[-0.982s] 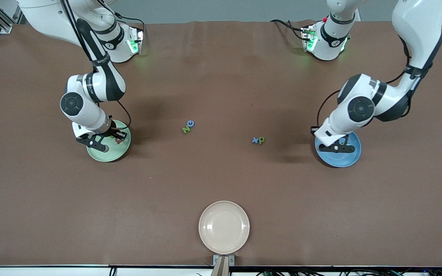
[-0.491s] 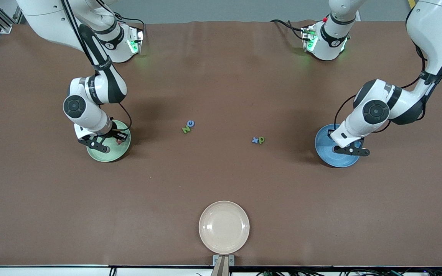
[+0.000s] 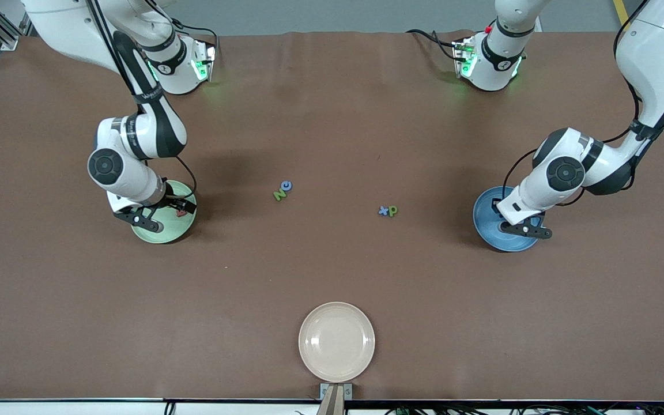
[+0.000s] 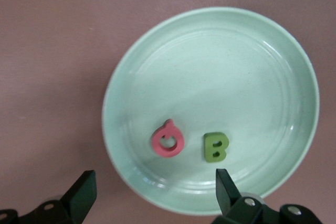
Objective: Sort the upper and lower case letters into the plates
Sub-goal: 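Grasp the green Z with the right gripper while the left gripper returns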
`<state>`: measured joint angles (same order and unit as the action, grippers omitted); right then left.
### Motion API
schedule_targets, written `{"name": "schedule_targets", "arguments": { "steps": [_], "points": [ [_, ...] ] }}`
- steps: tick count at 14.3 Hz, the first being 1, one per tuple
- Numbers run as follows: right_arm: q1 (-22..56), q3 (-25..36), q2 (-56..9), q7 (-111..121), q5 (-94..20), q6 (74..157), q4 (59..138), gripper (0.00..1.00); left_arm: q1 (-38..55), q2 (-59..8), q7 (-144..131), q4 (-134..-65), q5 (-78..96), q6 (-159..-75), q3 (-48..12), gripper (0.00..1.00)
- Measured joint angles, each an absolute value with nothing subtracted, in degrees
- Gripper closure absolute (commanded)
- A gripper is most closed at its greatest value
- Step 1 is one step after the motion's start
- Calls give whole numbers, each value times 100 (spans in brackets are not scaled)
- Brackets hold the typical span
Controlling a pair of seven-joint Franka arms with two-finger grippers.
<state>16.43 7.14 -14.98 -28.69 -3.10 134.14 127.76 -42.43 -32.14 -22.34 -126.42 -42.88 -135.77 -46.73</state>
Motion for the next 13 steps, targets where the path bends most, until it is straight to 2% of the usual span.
{"name": "schedule_targets", "arguments": {
  "steps": [1,3,5,9,13],
  "points": [
    [1688,674,-1408,-3032,-315,13230,12655,0,-4242,-3220,-2234,-12641,-4288,-13578,-4678,73],
    [1985,588,-1317,-3695,-331,13180,12596,0,-4242,-3221,-2234,-12635,-4291,-13580,-4686,26],
    [2583,542,-1335,-4663,-406,13409,12594,0,-4243,-3220,-2225,-12610,-4315,-13585,-4696,0],
    [3559,505,-1618,-6496,-587,14022,12494,3,-4260,-3199,-2242,-12519,-4344,-13594,-4995,0],
    [3965,506,-2266,-7427,-596,14127,11984,5,-4229,-3181,-2971,-12455,-4344,-13587,-5505,0]
  ]
}}
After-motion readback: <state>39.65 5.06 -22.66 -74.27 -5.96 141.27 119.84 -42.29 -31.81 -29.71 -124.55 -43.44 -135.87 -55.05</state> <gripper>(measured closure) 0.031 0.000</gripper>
